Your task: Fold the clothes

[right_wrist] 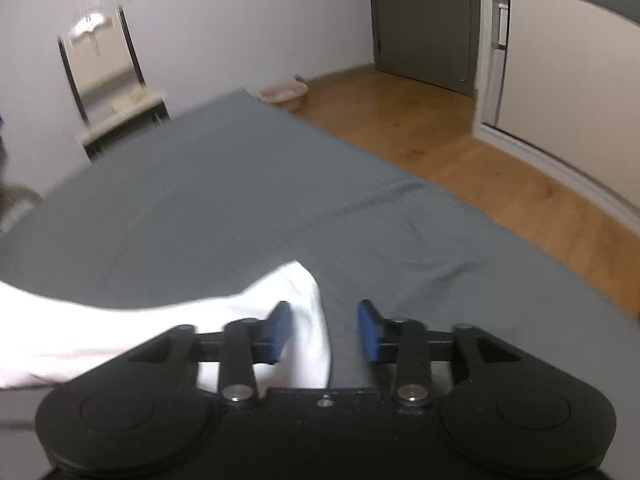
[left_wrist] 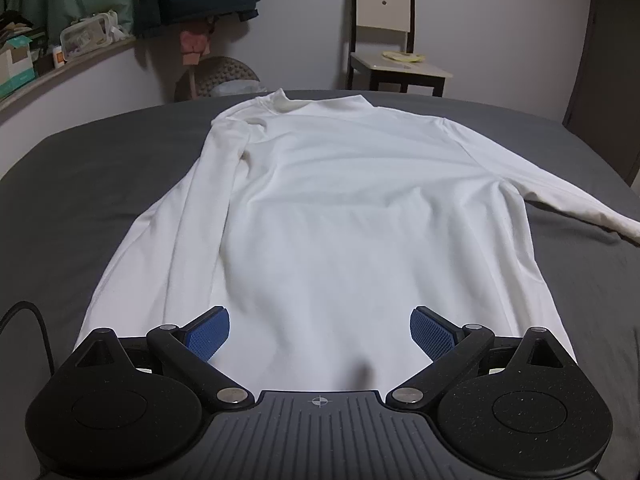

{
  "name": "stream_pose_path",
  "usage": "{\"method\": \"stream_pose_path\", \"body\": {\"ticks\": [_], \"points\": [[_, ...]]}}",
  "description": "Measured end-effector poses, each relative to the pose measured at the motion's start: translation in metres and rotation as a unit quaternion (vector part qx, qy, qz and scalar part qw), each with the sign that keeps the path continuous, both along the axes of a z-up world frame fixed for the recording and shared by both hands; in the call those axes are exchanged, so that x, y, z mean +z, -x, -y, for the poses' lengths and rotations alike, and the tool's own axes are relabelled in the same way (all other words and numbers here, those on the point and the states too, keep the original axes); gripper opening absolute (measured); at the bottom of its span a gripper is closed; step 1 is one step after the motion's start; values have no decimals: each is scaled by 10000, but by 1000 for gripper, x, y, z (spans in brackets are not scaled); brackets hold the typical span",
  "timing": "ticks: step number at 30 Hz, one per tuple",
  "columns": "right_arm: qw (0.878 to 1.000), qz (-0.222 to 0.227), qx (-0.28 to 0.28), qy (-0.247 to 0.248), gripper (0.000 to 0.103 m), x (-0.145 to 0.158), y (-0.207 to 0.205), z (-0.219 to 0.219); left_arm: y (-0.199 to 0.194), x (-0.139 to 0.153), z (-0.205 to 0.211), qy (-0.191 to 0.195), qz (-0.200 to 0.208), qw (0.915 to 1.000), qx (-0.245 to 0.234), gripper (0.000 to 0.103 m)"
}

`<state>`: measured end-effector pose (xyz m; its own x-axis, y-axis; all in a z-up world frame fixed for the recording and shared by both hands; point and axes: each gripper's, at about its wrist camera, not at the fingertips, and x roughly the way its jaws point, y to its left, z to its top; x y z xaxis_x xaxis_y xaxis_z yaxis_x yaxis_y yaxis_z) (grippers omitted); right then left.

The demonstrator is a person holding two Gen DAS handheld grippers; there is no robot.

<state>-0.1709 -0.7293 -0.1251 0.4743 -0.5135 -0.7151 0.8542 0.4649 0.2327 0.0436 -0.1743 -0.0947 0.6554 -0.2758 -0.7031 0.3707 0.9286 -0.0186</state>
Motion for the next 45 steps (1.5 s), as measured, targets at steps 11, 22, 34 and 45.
{"method": "stream_pose_path", "body": {"ticks": [11,22,34,45], "points": [[9971,684,73,-326,47,-18,-8,28,1,-5,2,-175,-18,9998,-49,98],[9982,162,534,226,5,-15,-34,8,-1,-9,10,-358,-57,9993,-71,98],[9331,3092,1345,1247,5,71,25,-49,9,-4,11,-358,17,9992,-192,98],[9597,2112,1399,1217,5,88,46,-79,5,-5,12,-198,-101,9997,-138,98]]}}
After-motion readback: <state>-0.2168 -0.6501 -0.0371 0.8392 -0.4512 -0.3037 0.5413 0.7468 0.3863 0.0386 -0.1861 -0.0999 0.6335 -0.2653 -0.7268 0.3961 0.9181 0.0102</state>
